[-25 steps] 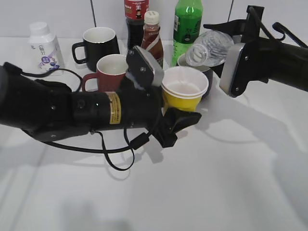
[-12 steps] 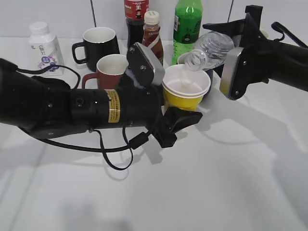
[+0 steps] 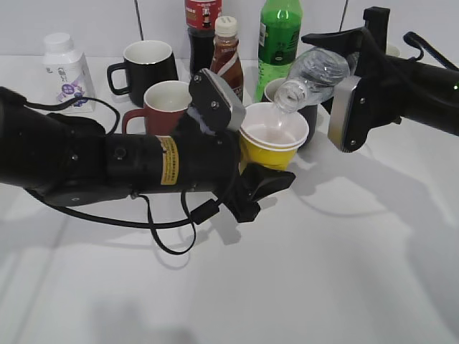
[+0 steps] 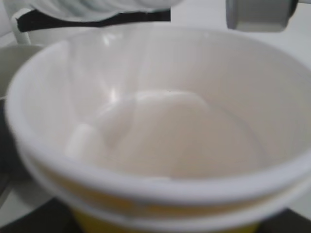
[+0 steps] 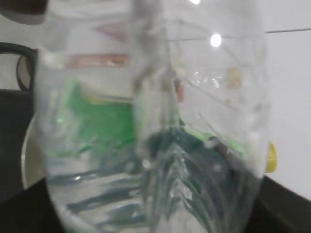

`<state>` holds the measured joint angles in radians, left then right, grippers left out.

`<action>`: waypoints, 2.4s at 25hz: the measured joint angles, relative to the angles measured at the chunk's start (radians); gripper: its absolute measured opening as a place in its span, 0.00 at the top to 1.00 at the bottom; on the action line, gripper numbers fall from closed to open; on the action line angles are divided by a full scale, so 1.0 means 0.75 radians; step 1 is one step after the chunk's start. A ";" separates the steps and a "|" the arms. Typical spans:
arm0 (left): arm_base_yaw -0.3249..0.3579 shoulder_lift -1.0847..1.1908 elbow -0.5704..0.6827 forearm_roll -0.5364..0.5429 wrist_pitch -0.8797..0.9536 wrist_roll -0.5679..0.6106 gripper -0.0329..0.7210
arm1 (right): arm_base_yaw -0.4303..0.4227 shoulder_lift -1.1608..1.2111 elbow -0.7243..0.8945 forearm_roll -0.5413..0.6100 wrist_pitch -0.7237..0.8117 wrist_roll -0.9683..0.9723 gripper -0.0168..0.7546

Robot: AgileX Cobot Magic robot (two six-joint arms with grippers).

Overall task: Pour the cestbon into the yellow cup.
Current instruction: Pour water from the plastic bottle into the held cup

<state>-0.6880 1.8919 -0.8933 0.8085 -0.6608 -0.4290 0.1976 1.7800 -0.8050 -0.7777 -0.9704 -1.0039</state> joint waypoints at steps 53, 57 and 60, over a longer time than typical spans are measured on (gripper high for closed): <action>0.000 0.000 0.000 0.116 0.018 -0.068 0.37 | 0.000 0.000 0.000 0.040 -0.011 -0.221 0.35; 0.000 0.000 0.000 0.116 0.020 -0.068 0.37 | 0.000 0.000 0.000 0.040 -0.013 -0.222 0.35; 0.000 0.000 0.000 0.116 0.021 -0.068 0.37 | 0.000 0.000 0.000 0.040 -0.014 -0.222 0.35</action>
<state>-0.6880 1.8919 -0.8933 0.8956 -0.6448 -0.4803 0.1976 1.7800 -0.8050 -0.7479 -0.9811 -1.1702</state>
